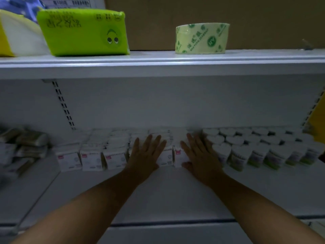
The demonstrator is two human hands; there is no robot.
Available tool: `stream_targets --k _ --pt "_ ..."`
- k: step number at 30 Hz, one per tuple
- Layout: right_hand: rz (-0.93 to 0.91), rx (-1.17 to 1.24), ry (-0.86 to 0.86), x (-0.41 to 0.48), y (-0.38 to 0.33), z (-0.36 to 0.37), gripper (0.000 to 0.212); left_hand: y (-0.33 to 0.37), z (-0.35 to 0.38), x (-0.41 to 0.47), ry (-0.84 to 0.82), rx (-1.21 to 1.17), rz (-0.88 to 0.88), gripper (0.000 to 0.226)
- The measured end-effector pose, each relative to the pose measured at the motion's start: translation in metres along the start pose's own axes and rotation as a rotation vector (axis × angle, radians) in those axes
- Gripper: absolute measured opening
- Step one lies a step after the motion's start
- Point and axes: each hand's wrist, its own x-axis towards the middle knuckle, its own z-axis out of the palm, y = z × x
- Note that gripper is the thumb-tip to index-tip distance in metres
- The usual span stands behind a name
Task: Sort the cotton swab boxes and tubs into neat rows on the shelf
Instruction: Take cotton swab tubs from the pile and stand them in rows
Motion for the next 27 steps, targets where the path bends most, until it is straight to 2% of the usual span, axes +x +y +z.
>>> stream_targets --k 4,7,9,12,15,19,22,27 --pt "0.037 0.015 0.006 -0.008 -0.006 -0.009 0.087 -0.003 -0.013 -0.004 -0.01 -0.001 0.01 0.1" --pt "0.031 0.031 -0.005 -0.02 -0.016 -0.022 0.075 -0.003 -0.021 -0.014 0.004 -0.018 0.029 0.09" --pt "-0.024 0.042 0.015 -0.021 -0.024 -0.037 0.066 -0.009 -0.029 -0.024 0.026 -0.036 0.044 0.081" --pt "-0.206 0.058 0.076 -0.003 -0.051 -0.063 0.048 -0.039 -0.042 -0.048 0.021 -0.064 0.068 0.067" --pt "-0.312 0.087 -0.056 0.031 -0.11 -0.089 0.056 -0.098 -0.06 -0.084 -0.086 -0.029 0.011 0.062" --pt "-0.27 0.169 -0.261 0.081 -0.217 -0.115 0.059 -0.196 -0.084 -0.163 -0.221 -0.054 -0.201 0.062" --pt "-0.265 0.226 -0.307 0.109 -0.297 -0.145 0.06 -0.261 -0.094 -0.239 -0.164 -0.036 -0.341 0.062" --pt "-0.446 0.288 -0.282 0.127 -0.401 -0.188 0.06 -0.327 -0.092 -0.356 -0.214 -0.092 -0.504 0.064"
